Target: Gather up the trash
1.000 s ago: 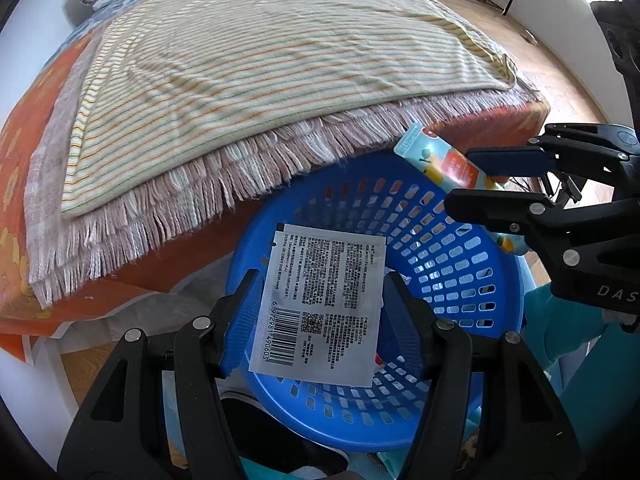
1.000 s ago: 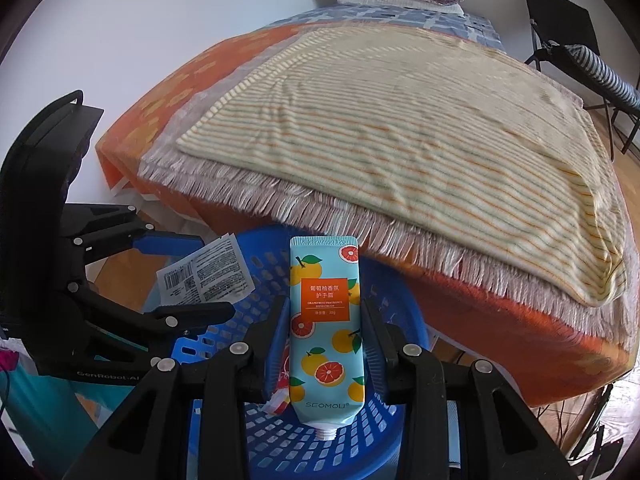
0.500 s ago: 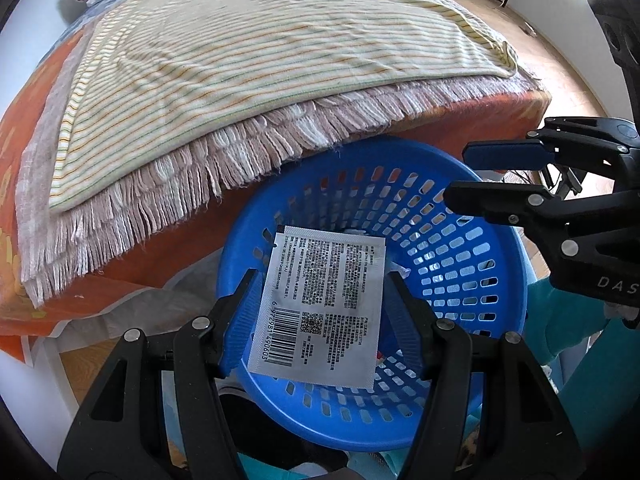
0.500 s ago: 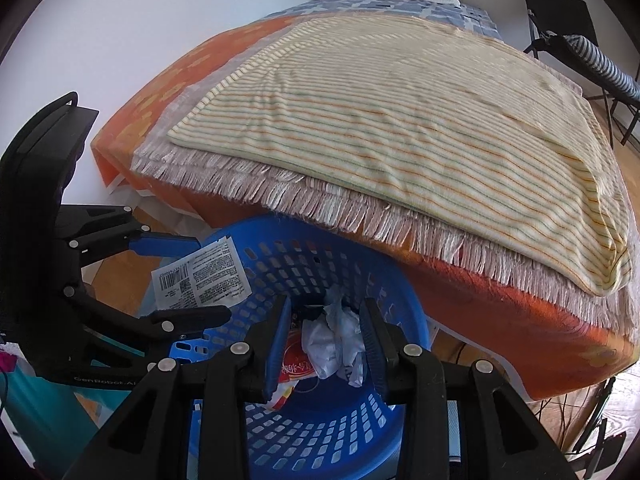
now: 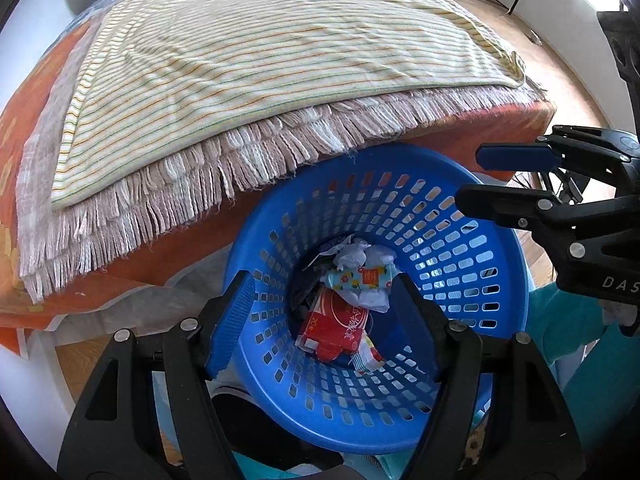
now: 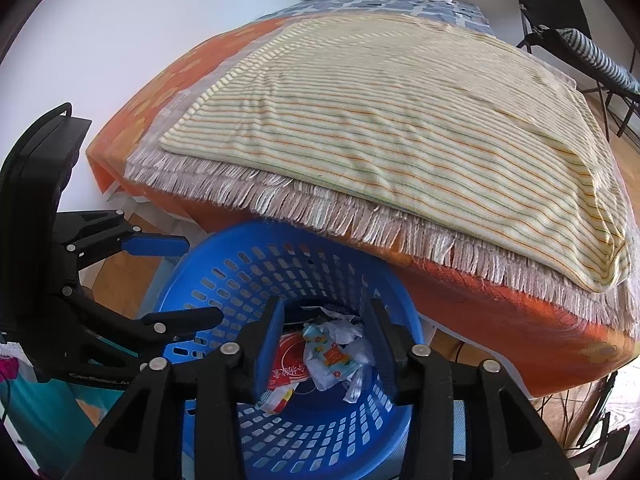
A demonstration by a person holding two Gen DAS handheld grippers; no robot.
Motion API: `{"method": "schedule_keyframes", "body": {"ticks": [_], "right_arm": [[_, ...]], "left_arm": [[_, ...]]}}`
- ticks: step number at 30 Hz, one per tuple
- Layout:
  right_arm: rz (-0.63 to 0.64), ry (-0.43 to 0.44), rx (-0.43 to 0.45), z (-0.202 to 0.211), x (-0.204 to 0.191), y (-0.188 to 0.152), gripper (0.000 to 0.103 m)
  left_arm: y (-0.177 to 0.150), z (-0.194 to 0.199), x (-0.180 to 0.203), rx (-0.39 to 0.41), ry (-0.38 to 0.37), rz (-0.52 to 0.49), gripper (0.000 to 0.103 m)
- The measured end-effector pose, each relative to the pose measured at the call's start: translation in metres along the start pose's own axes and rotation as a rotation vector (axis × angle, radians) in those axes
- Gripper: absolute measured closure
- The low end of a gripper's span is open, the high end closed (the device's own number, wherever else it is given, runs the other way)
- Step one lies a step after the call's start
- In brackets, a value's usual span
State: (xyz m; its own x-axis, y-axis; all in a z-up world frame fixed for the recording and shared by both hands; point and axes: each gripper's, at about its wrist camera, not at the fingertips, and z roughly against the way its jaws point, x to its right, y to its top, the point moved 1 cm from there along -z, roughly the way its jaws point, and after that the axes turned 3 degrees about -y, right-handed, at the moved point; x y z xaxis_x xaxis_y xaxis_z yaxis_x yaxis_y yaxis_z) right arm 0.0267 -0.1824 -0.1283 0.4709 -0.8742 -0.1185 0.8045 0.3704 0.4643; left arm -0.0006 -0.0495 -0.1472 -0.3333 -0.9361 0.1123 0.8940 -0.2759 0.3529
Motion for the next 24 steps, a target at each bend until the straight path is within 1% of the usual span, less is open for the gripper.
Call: {"method": "schedule_keyframes", "body": {"ticks": [4, 6, 11, 17, 24], "right_arm": [[-0.017, -0.006, 0.012, 0.004, 0.004, 0.001, 0.047], [-0.027, -0.009, 0.023, 0.006, 0.007, 0.003, 0.045], [-0.048, -0.023, 0.049, 0.014, 0.013, 0.008, 0.036], [-0.052, -0.057, 0.067, 0.018, 0.018, 0.012, 0.036], [-0.076, -0.066, 0.082, 0.022, 0.027, 0.022, 0.035]], "left_arm": [[0.003, 0.007, -0.002, 0.016, 0.000, 0.008, 0.030], [0.007, 0.012, -0.004, 0.030, -0.003, 0.017, 0.030], [0.018, 0.028, -0.006, 0.080, 0.000, 0.026, 0.030], [0.028, 0.039, -0.013, 0.117, 0.013, 0.037, 0.030], [0.043, 0.056, -0.022, 0.181, 0.027, 0.074, 0.030]]}}
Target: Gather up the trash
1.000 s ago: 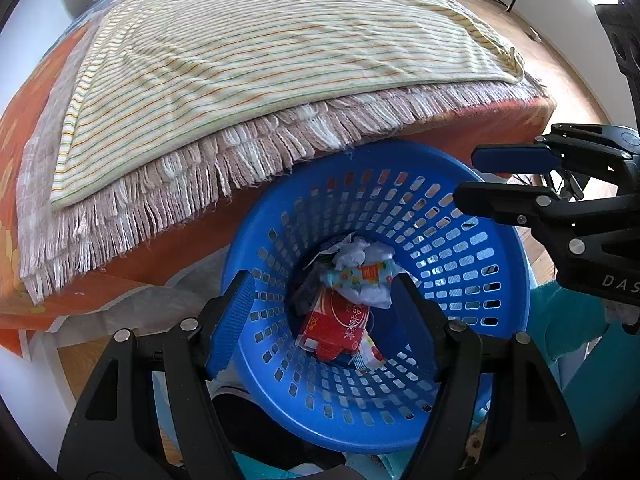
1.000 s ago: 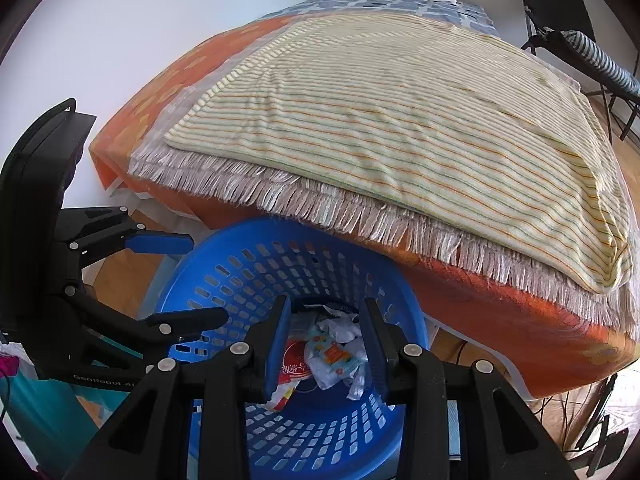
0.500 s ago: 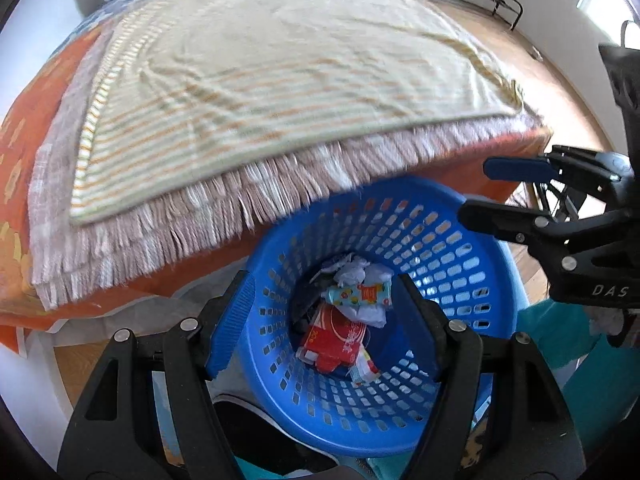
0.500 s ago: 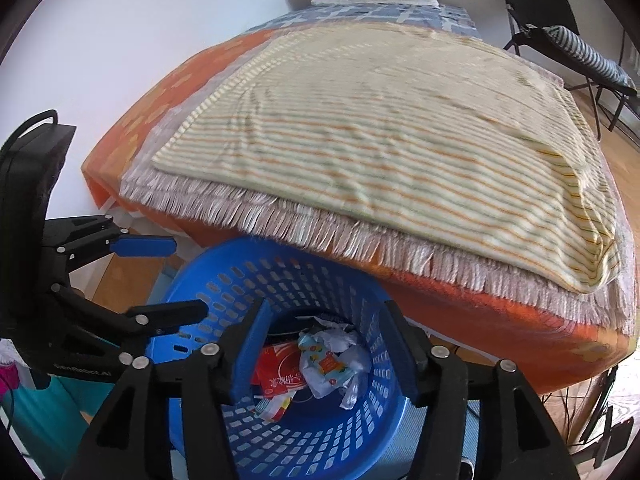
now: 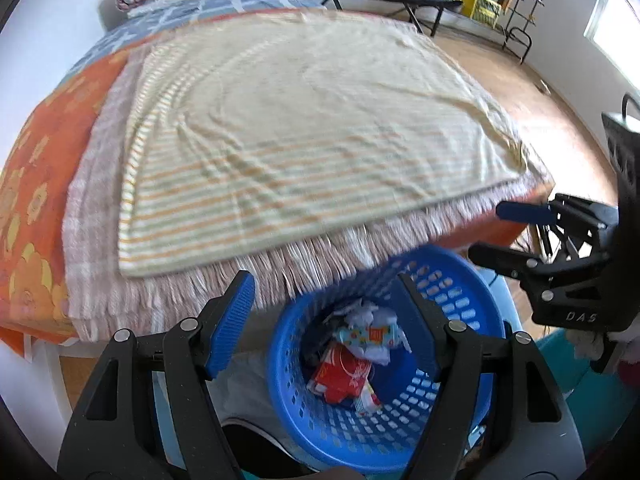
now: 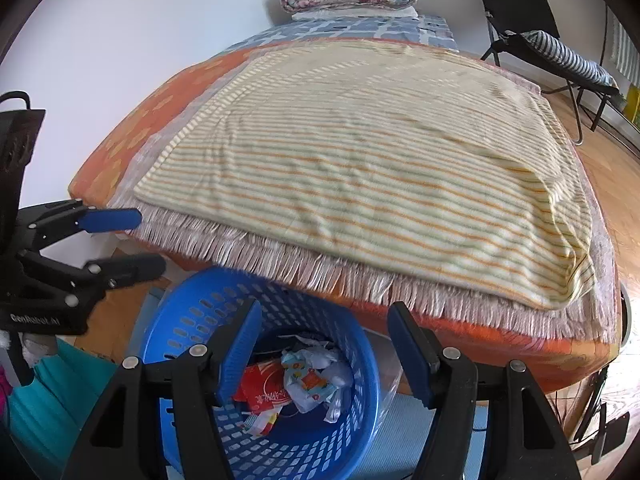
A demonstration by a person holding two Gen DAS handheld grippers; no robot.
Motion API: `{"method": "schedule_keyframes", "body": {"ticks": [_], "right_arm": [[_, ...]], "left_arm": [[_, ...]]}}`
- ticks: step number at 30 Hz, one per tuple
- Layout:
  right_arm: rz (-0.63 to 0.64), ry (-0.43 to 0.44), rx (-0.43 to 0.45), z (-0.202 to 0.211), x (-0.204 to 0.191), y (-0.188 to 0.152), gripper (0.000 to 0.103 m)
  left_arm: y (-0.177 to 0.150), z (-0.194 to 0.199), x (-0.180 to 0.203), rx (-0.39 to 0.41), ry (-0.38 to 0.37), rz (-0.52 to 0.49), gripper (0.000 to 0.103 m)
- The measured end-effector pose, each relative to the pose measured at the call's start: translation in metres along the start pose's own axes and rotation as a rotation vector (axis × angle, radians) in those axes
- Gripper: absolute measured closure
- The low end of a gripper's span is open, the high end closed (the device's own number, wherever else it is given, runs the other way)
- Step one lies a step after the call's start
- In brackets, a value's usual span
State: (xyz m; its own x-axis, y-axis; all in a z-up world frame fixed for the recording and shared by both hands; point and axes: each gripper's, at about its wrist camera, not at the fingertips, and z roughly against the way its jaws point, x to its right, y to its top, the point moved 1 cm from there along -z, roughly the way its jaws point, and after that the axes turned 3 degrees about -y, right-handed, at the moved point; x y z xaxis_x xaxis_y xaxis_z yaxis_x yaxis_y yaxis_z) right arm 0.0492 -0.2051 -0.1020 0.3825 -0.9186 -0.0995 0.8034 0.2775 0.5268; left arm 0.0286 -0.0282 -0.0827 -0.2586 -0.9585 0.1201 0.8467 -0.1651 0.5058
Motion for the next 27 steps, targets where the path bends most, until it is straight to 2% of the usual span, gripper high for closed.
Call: {"method": "schedule_keyframes", "body": {"ticks": [3, 5, 6, 18, 22, 27], "right_arm": [[-0.008, 0.005, 0.012, 0.003, 0.002, 0.008, 0.034], [-0.010, 0.007, 0.030, 0.006, 0.002, 0.013, 0.017], [-0.010, 0.005, 0.045, 0.009, 0.003, 0.016, 0.014], [-0.064, 0.040, 0.131, 0.027, 0.015, 0.060, 0.013], [-0.067, 0.031, 0.161, 0.034, 0.019, 0.075, 0.011], [-0.053, 0.012, 0.184, 0.039, 0.023, 0.096, 0.011]], "left_arm": [[0.010, 0.008, -0.001, 0.034, 0.009, 0.003, 0.030], [0.018, 0.014, -0.001, 0.057, 0.012, 0.010, 0.030], [0.022, 0.017, -0.002, 0.071, 0.014, 0.014, 0.030], [0.071, 0.036, -0.007, 0.177, 0.016, 0.053, 0.024], [0.087, 0.047, -0.011, 0.226, 0.010, 0.086, 0.013], [0.108, 0.055, -0.017, 0.267, 0.010, 0.120, 0.012]]}}
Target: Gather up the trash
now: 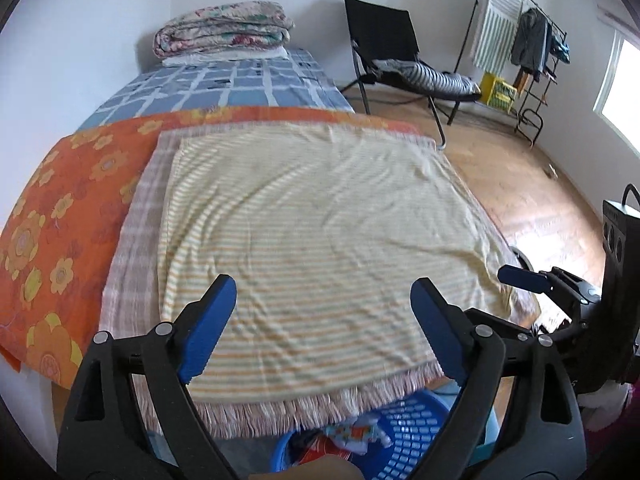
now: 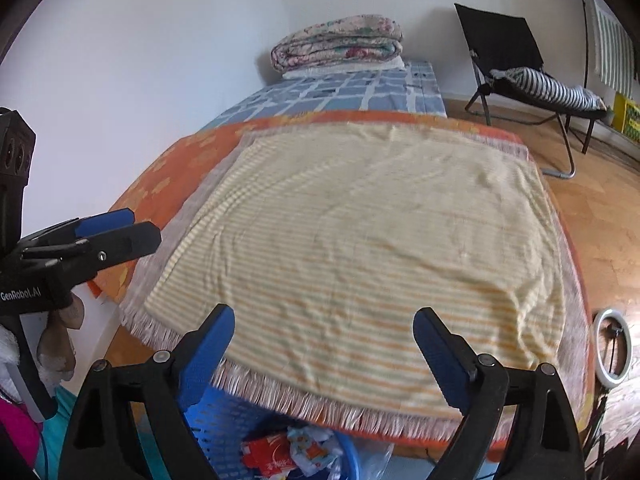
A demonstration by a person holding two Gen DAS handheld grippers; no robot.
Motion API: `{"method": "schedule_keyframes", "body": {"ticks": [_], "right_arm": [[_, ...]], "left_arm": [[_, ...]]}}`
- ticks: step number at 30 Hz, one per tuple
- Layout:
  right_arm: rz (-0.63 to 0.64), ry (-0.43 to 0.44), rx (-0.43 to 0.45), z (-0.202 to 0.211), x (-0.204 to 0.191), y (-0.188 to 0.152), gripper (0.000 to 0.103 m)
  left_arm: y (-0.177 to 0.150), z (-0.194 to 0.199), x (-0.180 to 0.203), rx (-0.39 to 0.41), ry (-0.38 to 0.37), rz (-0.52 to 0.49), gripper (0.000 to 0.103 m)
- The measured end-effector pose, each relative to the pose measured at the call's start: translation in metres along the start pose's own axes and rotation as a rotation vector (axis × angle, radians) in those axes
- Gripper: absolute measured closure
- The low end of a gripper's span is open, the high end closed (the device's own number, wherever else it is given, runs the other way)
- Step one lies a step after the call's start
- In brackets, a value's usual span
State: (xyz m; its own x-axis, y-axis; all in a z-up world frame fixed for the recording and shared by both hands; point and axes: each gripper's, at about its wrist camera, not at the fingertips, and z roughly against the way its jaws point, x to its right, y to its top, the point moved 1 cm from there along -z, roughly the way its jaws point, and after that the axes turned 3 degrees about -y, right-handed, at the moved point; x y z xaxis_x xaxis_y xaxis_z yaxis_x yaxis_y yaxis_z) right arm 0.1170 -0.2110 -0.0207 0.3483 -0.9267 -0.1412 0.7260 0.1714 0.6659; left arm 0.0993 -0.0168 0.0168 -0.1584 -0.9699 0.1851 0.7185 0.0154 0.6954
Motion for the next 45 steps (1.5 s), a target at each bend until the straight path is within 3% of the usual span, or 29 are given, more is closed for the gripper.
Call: {"method": "schedule_keyframes", "body": {"ticks": [12, 20, 26, 29, 45], "right_arm": [[-0.037, 0.008, 0.023, -0.018, 0.017, 0.031, 0.010], [-0.079, 0.001, 0.014, -0.036, 0.028, 0.039, 0.010], [-0.106, 0.003, 0.003, -0.042, 0.032, 0.041, 0.010], [-0.102, 0.000, -0.003, -0.044, 0.031, 0.040, 0.010], [-0.101, -0.012, 0.014, -0.039, 0.027, 0.037, 0.010]], "left_arm": [[0.021, -0.008, -0.004, 0.051, 0.026, 0.000, 0.011], [0.022, -0.025, -0.016, 0.017, 0.035, 0.046, 0.011], [0.020, -0.029, -0.024, 0.014, 0.053, 0.075, 0.010], [0.020, -0.027, -0.025, 0.023, 0.059, 0.077, 0.004], [0.016, -0.016, -0.026, 0.044, 0.081, 0.069, 0.003]]}}
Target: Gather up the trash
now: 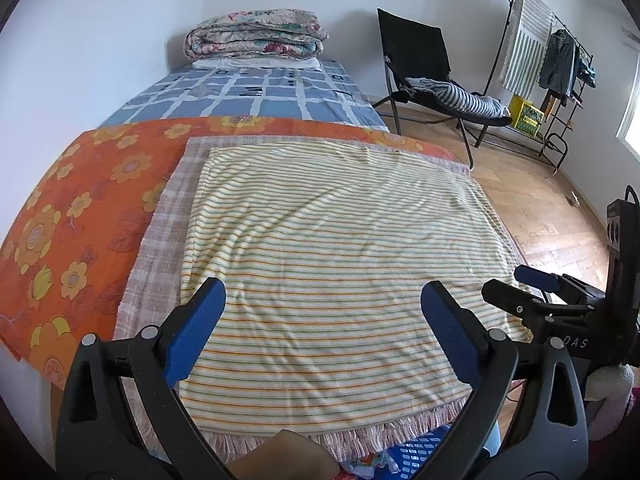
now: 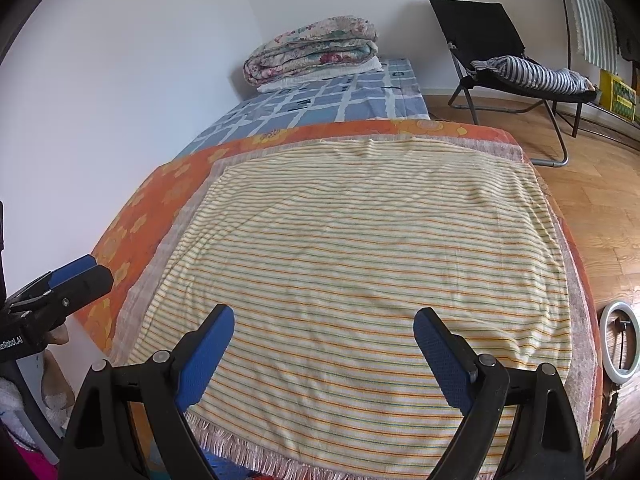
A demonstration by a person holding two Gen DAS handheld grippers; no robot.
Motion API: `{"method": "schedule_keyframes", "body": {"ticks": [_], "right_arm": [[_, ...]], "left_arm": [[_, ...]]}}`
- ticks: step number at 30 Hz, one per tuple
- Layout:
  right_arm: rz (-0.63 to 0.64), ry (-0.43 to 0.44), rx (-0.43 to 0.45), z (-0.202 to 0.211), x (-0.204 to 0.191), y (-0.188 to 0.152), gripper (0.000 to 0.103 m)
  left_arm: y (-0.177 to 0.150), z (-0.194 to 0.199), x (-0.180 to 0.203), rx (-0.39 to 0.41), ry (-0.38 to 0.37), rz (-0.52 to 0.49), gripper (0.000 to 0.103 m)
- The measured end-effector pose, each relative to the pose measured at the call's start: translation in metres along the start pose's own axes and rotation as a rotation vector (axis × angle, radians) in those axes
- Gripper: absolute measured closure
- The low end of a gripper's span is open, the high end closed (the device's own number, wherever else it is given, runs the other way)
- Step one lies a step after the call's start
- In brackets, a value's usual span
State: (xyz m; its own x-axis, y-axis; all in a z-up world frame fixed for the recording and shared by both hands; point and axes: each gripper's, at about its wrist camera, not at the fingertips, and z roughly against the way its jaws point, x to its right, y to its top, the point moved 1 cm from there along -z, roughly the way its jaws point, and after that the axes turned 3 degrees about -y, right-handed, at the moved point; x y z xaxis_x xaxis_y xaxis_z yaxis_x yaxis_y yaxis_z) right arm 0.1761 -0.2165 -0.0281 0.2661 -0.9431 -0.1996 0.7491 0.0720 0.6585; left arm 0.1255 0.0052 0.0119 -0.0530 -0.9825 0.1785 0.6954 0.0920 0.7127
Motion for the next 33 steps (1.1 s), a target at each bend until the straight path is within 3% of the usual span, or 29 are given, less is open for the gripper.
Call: {"method": "schedule_keyframes", "body": {"ticks": [33], "right_arm": [[-0.009, -0.016, 0.003, -0.0014, 0.0077, -0.0010, 0.010]], "left_arm": [[-0.0021, 0.0012, -0.0005, -0.005, 0.001, -0.002, 0.003]]}}
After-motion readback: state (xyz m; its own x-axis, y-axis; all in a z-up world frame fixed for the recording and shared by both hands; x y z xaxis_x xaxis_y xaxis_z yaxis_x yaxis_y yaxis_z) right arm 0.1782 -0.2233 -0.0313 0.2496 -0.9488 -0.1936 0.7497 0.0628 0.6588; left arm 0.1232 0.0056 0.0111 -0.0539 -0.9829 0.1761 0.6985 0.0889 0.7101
